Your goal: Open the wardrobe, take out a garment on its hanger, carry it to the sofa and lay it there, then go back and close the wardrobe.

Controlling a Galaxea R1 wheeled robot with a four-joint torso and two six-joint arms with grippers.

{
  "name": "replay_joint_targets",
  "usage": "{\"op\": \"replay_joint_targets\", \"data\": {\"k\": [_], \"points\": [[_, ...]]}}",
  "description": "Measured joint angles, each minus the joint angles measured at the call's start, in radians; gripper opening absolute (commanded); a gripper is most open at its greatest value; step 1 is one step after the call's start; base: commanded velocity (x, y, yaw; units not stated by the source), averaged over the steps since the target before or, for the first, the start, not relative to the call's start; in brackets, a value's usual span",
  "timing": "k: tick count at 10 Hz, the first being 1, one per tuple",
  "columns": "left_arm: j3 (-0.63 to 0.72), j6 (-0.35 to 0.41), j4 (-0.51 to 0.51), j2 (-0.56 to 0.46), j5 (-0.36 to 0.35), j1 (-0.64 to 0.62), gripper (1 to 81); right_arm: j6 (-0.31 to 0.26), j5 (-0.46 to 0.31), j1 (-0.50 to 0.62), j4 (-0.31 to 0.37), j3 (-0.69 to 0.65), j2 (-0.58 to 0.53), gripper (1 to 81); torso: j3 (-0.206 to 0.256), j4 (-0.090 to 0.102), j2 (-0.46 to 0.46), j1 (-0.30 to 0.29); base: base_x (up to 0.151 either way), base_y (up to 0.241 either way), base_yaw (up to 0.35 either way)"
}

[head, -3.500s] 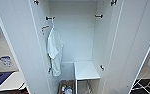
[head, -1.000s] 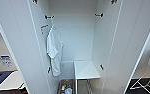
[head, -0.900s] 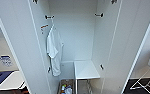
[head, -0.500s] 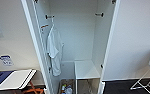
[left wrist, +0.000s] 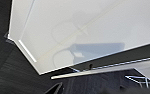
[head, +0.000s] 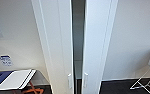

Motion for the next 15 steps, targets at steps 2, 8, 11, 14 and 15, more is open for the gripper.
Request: {"op": "replay_joint_targets", "data": {"k": [2, 8, 11, 14, 15], "points": [[-0.029, 0.003, 0.077, -0.024, 0.014, 0.109, 81.1, 0.000, -0.021, -0.052, -0.157, -0.007, 0.020, 81.1, 0.000, 0.000, 0.000, 0.000, 0.000, 0.000, 0.000], [-0.023, 0.016, 0.489, -0.030, -0.147, 0.419, 81.1, 0.000, 0.047, -0.311, -0.509, -0.023, 0.035, 81.1, 0.001, 0.000, 0.000, -0.001, 0.000, 0.000, 0.000], [-0.044, 0.019, 0.607, -0.027, -0.262, 0.523, 81.1, -0.001, 0.133, -0.435, -0.609, -0.023, 0.039, 81.1, 0.002, 0.000, -0.001, -0.002, 0.000, 0.000, 0.000], [-0.113, 0.020, 0.621, -0.003, -0.284, 0.571, 81.1, -0.001, 0.171, -0.523, -0.659, -0.024, 0.046, 81.1, 0.003, 0.000, -0.001, -0.003, 0.000, 0.000, 0.000], [-0.134, 0.020, 0.621, 0.023, -0.289, 0.584, 81.1, -0.001, 0.186, -0.545, -0.666, -0.025, 0.054, 81.1, 0.003, 0.000, -0.001, -0.003, 0.000, 0.000, 0.000]]}}
